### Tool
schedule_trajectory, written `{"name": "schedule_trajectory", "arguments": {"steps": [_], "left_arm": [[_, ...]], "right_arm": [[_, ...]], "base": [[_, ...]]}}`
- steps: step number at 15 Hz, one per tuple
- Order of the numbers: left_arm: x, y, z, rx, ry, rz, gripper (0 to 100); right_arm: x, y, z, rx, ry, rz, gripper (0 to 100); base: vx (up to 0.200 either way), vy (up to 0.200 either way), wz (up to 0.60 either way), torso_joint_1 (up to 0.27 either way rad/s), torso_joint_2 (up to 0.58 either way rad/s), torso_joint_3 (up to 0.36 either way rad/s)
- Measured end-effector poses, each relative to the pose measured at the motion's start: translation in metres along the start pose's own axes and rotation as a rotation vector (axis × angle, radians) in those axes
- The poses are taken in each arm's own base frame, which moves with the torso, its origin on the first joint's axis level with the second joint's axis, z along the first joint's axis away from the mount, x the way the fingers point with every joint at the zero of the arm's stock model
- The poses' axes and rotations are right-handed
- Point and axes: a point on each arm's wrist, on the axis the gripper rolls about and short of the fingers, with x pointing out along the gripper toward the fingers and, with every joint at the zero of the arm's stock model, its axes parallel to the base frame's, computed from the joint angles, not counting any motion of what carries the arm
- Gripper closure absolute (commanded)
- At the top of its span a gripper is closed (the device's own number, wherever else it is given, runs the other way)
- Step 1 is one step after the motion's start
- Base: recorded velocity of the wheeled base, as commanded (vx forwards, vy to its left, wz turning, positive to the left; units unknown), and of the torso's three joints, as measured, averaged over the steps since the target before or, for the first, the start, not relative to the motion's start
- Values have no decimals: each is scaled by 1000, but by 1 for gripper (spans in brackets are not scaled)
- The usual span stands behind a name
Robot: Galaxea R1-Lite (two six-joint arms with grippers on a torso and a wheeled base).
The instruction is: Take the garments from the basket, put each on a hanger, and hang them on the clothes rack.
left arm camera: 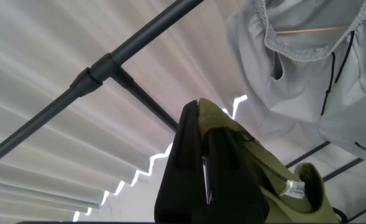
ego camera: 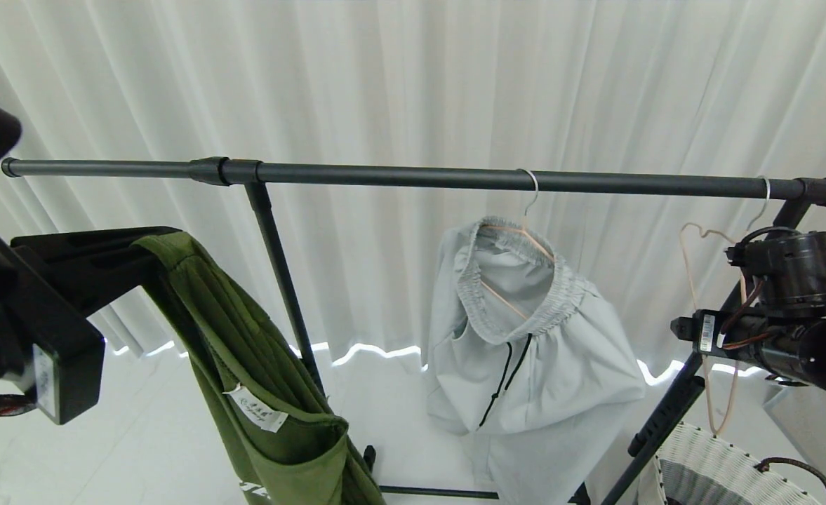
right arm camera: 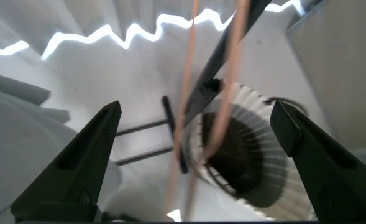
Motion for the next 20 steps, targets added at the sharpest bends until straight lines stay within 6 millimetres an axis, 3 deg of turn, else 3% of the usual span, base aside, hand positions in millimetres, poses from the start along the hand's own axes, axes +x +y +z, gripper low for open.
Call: {"name": "schedule_trajectory", "arguments": {"steps": [6, 7, 15, 20], "left_arm": [[0, 1, 1, 5, -3, 2, 100], [-1, 1, 1, 4, -4, 3, 100], [-2, 3, 4, 22, -14, 9, 100], [-2, 4, 4, 21, -15, 10, 100]], "right_arm": [[11, -7, 2, 70, 9, -33, 0], [13, -7, 2, 76, 12, -38, 100], [22, -18, 3, 104, 22, -81, 100], [15, -19, 7, 109, 0, -70, 100]], "base": [[0, 0, 0, 0, 0, 0], [0, 0, 0, 0, 0, 0], [0, 0, 0, 0, 0, 0], [0, 0, 0, 0, 0, 0]]}}
